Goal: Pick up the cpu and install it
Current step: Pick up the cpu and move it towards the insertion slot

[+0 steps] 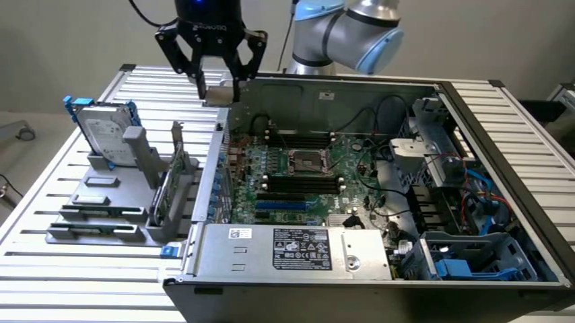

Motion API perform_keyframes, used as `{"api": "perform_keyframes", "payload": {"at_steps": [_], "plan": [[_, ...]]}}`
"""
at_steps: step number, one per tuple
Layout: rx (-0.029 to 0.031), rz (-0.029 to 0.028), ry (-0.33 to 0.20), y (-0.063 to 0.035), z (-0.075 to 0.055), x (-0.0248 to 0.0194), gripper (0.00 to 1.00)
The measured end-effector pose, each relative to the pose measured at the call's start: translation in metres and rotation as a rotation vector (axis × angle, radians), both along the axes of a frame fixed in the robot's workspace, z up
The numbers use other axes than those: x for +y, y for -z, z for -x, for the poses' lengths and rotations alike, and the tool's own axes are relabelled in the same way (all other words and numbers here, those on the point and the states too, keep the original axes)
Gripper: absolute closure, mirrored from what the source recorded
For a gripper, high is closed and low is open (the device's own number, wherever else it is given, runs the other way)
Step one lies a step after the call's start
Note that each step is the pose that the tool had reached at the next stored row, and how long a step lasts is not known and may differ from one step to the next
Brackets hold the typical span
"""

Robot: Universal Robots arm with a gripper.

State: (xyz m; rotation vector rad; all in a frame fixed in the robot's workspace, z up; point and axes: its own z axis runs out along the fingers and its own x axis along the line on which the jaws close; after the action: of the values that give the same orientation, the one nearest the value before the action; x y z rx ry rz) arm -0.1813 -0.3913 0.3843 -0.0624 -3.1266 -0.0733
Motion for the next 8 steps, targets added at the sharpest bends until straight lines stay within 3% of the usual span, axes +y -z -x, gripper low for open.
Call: {"api": "perform_keyframes", "payload": {"at_steps": [8], "plan": [[0.0022,-0.0001,0.0,0.001,-0.036,0.0092,0.45]]}}
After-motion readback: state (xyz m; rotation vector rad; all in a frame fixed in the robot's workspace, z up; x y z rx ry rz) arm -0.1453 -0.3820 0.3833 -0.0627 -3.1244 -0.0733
